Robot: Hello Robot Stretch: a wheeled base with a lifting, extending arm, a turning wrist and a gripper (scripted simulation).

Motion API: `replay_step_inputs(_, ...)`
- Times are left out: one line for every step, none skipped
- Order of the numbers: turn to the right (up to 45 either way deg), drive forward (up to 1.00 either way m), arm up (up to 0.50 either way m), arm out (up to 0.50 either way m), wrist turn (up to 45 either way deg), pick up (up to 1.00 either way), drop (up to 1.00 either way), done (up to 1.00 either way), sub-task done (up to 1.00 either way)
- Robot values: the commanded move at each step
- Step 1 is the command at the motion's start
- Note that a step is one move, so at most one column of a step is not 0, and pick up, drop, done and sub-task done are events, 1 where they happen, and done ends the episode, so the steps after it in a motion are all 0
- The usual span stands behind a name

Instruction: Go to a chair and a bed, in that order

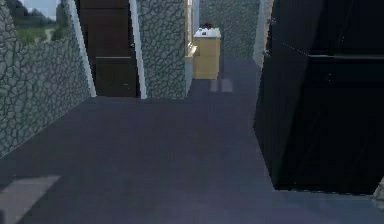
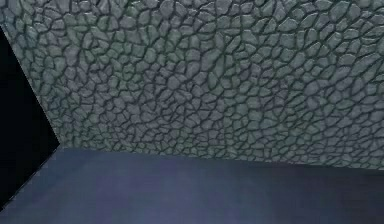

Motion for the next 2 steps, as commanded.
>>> replay_step_inputs(0.0, 1.00, 0.00, 0.00, 0.0, 0.00, 0.00, 0.00, 0.00)
replay_step_inputs(3.0, 0.00, 0.00, 0.00, 0.0, 0.00, 0.00, 0.00, 0.00)
